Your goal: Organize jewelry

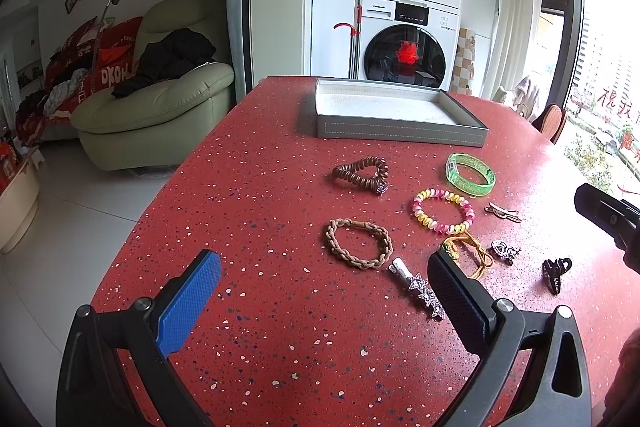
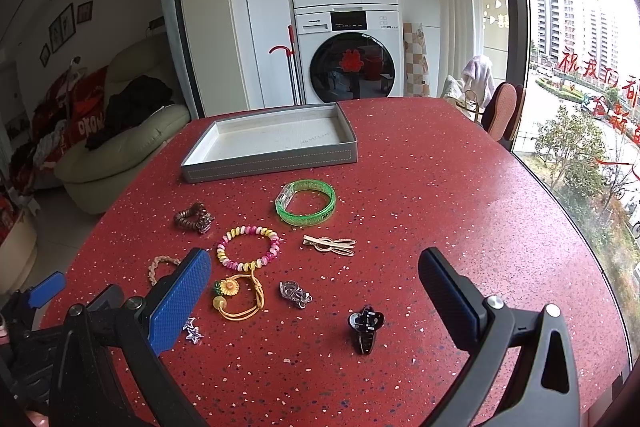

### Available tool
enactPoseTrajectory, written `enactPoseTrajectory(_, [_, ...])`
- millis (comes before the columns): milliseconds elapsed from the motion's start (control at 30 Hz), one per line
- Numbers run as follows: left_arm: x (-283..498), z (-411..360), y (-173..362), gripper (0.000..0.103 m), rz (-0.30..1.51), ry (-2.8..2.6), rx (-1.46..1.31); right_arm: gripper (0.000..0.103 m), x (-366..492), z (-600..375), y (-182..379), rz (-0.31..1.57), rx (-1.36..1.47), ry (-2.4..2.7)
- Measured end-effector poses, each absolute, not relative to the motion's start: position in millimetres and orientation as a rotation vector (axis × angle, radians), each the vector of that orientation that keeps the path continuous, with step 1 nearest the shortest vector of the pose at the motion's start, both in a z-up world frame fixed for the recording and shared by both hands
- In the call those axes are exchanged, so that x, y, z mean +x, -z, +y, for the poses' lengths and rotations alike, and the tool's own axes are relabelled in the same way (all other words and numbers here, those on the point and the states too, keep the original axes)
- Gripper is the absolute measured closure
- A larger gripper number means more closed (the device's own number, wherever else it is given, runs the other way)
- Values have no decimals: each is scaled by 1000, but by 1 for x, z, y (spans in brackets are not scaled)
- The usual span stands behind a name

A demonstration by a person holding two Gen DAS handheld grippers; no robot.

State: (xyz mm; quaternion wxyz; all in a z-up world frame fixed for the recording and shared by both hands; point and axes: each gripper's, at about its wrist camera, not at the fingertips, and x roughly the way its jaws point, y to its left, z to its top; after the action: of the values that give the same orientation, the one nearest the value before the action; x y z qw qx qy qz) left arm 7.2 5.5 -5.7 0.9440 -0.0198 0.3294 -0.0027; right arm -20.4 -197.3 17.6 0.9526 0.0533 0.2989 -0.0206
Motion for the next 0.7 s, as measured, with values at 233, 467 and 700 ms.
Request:
enactPoseTrajectory(233, [8,5,7,0,675,6,-41,0,-21,-197,-17,608,108,41])
enactPoseTrajectory(467, [9,5,7,0,678,6,-41,0,-21,-196,-17,608,107,41])
enactPoseTrajectory(700, [9,5,8,0,679,5,-42,0,-21,-196,-17,608,108,41])
